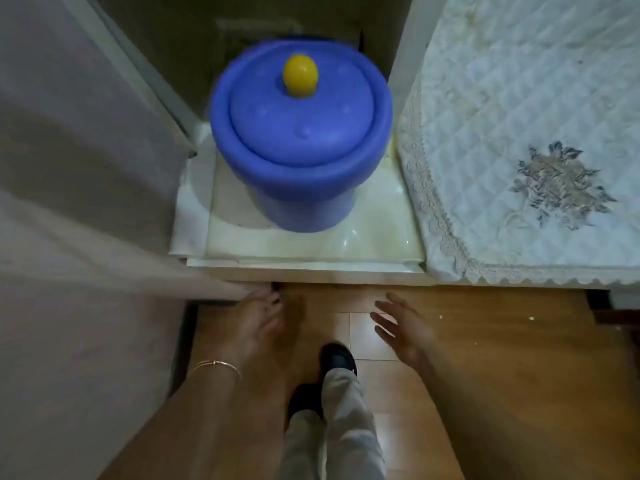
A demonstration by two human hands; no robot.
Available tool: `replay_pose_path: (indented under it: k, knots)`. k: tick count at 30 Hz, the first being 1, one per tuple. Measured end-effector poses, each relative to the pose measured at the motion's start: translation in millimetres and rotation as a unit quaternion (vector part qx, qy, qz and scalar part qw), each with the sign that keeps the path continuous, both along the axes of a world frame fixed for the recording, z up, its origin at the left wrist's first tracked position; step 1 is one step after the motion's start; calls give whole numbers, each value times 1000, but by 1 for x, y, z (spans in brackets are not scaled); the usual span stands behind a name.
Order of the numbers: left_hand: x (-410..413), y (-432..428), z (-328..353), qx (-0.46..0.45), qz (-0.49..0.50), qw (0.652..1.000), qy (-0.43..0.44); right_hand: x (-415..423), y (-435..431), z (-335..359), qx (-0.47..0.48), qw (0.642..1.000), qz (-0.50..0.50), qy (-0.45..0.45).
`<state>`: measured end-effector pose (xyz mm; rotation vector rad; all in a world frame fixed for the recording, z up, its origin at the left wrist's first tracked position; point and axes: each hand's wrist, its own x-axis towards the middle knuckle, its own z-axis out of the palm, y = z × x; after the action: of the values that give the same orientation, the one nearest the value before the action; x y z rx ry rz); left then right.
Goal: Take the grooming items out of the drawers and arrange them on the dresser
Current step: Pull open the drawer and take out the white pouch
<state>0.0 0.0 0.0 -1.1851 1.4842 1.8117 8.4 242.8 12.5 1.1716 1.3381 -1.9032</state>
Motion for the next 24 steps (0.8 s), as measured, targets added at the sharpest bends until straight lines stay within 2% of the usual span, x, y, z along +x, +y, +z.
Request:
replay_pose_path:
  k: [4,10,13,16,18,20,22,23,24]
  knots:
    - [-15,-8,-1,50,85,995,36,-17,-1,-1,-30,997,-77,1]
    - [7,-10,10,60,66,995,41,1,-7,0,-33,995,-95,-8]
    - [32,-17,13,38,-2,999,29,25,-8,16,-2,1000,-21,-14]
    - [61,-20,38,-83,-112,987,75,51,-15,45,93,987,132,-15]
    - [76,-19,56,-187,-225,943,161,63,-22,57,198,949,244,27]
    - [84,-22,92,-280,-300,872,268,71,-26,83,299,889,318,140]
    - [79,-28,120,-374,-326,784,372,70,-28,114,376,829,338,241]
    - [73,-29,128,-406,-342,748,399,66,-27,124,412,800,334,282]
    - [64,-30,134,-425,-367,726,396,59,-25,131,448,770,331,311]
